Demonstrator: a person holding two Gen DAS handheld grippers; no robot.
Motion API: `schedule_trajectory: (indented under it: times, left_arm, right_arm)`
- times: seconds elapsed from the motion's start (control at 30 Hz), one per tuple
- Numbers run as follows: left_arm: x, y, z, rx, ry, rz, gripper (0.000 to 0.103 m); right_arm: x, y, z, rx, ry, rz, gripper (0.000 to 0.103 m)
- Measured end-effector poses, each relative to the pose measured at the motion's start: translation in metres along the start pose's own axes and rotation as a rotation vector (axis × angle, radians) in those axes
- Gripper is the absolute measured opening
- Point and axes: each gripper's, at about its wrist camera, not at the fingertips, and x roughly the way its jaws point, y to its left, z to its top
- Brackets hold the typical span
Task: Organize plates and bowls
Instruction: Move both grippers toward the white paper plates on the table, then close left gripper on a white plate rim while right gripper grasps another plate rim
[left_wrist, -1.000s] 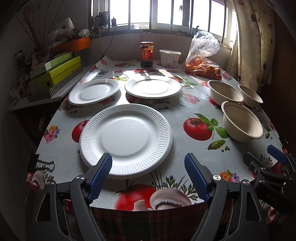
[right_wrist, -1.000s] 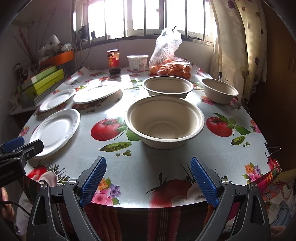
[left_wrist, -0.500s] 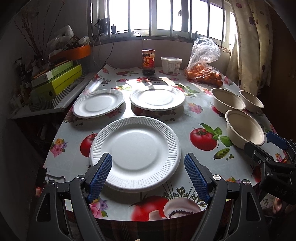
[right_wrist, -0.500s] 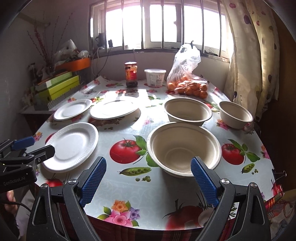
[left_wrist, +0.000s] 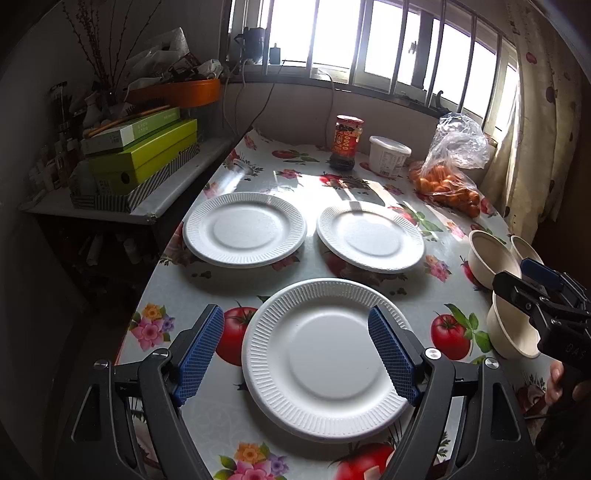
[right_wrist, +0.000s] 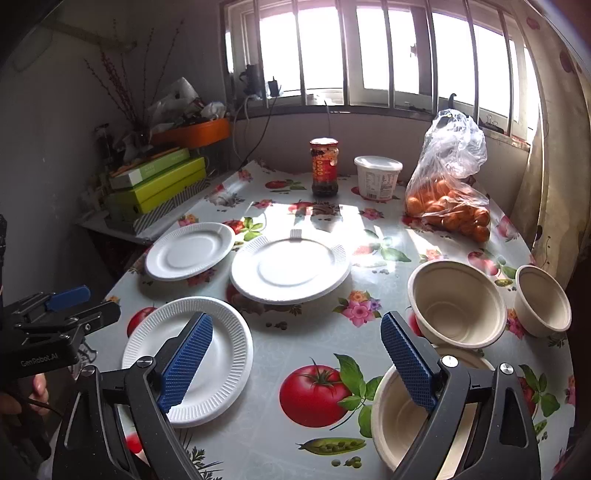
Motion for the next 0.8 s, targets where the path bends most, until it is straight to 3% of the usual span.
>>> schedule_trajectory:
  times: [0.37,0.8]
  left_arm:
    - [0.007,0.078,0.053,-0.130,-0.021,0.139,0.081]
    - [0.052,0.125,0.083,-0.252,0.047,0.121,0.075]
  right_arm:
    - [0.051,0.025,0.076,-0.081,0.050,0.133,0.091]
    - [0.143,0.063,0.146,-0.167,0.183,0.284,0.084]
